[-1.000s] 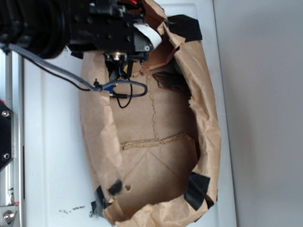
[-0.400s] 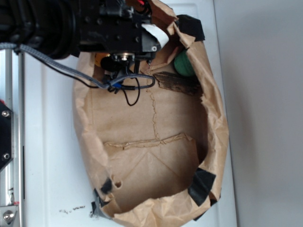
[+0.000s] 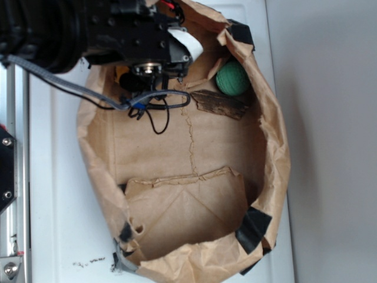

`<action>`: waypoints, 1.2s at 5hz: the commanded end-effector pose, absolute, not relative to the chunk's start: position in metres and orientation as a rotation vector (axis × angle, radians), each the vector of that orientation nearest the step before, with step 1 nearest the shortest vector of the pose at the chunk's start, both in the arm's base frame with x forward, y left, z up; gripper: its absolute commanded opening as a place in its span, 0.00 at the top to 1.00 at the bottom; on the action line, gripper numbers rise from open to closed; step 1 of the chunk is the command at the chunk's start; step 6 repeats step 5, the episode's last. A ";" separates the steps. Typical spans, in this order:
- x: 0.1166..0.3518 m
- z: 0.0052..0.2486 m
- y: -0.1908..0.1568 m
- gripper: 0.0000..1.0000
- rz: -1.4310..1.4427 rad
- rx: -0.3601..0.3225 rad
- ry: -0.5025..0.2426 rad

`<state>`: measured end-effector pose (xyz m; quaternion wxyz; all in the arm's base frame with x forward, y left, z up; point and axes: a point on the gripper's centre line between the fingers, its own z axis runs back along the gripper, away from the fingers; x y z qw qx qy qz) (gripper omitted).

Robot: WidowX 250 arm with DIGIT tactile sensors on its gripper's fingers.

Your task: Grab the yellow cloth.

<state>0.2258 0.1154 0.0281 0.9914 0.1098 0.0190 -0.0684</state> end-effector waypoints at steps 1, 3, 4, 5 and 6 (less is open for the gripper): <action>0.224 0.096 0.091 1.00 -0.196 0.144 -0.082; 0.235 0.147 0.064 1.00 -0.228 0.079 -0.123; 0.240 0.163 0.056 1.00 -0.243 0.061 -0.141; 0.238 0.159 0.053 1.00 -0.244 0.093 -0.134; 0.238 0.159 0.053 1.00 -0.244 0.093 -0.134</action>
